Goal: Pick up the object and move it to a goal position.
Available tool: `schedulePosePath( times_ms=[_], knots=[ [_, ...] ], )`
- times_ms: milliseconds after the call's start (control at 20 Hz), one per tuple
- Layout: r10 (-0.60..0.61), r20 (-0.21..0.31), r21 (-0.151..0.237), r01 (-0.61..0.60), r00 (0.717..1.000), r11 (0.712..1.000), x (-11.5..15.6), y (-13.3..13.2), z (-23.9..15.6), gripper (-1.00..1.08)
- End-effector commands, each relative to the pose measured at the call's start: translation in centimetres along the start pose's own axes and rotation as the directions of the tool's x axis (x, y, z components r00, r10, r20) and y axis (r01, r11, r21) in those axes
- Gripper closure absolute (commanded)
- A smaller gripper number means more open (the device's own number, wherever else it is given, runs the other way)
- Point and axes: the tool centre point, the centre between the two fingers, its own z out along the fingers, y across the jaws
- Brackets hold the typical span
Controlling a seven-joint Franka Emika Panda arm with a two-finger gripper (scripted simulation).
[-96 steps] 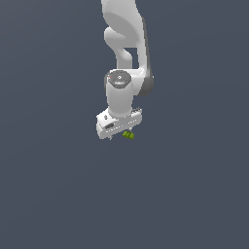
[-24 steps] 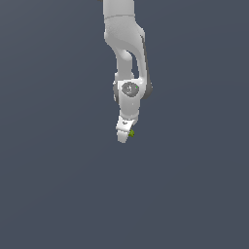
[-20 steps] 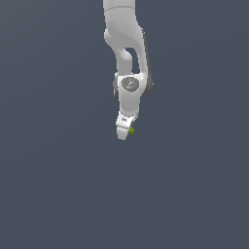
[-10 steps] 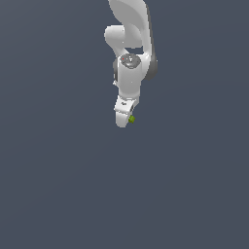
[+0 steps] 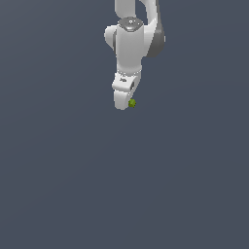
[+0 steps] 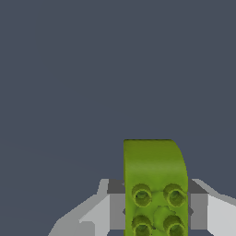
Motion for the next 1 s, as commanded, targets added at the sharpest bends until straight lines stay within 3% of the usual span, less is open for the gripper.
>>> schedulePosePath(
  times_ms=[0,500,950],
  knots=[
    [0.0,-0.002,0.001,0.0,1.0,1.0,-0.2,-0.4,-2.2,1.08],
    [0.001,-0.001,0.0,-0.001,1.0,1.0,-0.8,-1.1,-8.7,1.08],
    [0.003,0.001,0.0,-0.003,1.0,1.0,-0.9,-1.1,-10.6,1.08]
  ],
)
